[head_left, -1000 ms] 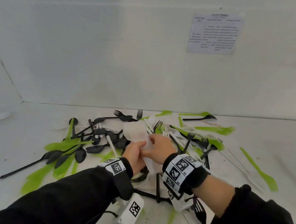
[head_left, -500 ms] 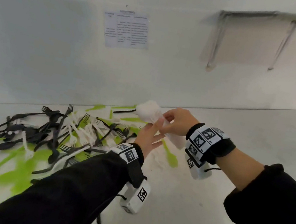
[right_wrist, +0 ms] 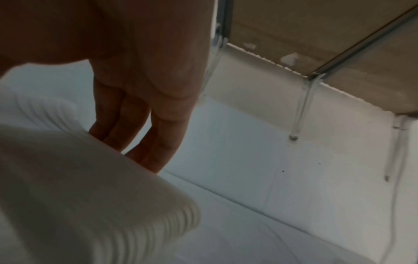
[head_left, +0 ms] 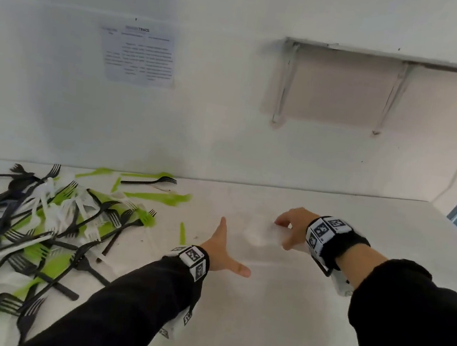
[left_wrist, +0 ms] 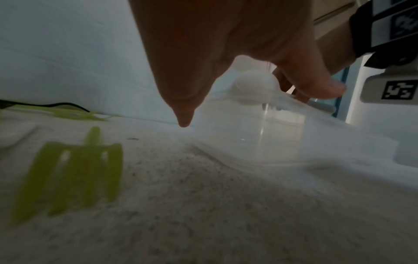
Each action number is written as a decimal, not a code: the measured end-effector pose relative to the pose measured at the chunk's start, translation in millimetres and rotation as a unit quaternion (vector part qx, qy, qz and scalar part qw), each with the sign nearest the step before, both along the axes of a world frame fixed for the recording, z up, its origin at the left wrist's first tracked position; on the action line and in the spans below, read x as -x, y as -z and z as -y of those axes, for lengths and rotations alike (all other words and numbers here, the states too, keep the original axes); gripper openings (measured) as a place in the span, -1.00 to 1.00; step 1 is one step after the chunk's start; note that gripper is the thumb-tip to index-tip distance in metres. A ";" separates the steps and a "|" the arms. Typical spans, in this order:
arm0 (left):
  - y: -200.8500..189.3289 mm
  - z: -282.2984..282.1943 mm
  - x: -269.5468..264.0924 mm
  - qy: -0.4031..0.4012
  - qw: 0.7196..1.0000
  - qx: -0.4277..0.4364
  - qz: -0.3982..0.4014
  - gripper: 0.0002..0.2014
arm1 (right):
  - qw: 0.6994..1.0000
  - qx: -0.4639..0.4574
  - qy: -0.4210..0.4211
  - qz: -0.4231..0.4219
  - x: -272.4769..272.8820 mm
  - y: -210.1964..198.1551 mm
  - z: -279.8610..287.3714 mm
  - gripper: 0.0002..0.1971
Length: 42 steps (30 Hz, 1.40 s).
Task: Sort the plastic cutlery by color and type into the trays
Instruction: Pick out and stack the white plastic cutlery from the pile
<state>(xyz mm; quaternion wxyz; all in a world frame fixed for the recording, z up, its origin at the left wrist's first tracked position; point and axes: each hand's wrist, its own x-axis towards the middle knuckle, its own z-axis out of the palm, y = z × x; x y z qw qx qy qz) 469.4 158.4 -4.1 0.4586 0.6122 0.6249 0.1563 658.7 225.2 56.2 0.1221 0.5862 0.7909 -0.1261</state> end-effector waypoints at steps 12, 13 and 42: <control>15.2 -21.8 -3.6 -0.011 1.000 0.002 -0.011 0.33 | 0.987 0.035 -0.128 0.088 35.6 53.1 -44.9 -0.38; 15.6 -22.3 -3.1 -0.010 1.000 0.000 -0.014 0.33 | 0.986 0.042 -0.131 0.097 39.3 53.6 -44.7 -0.41; 19.0 -18.3 -5.0 -0.008 0.998 0.009 -0.064 0.37 | 0.984 0.060 -0.091 0.138 61.5 48.1 -32.5 -0.44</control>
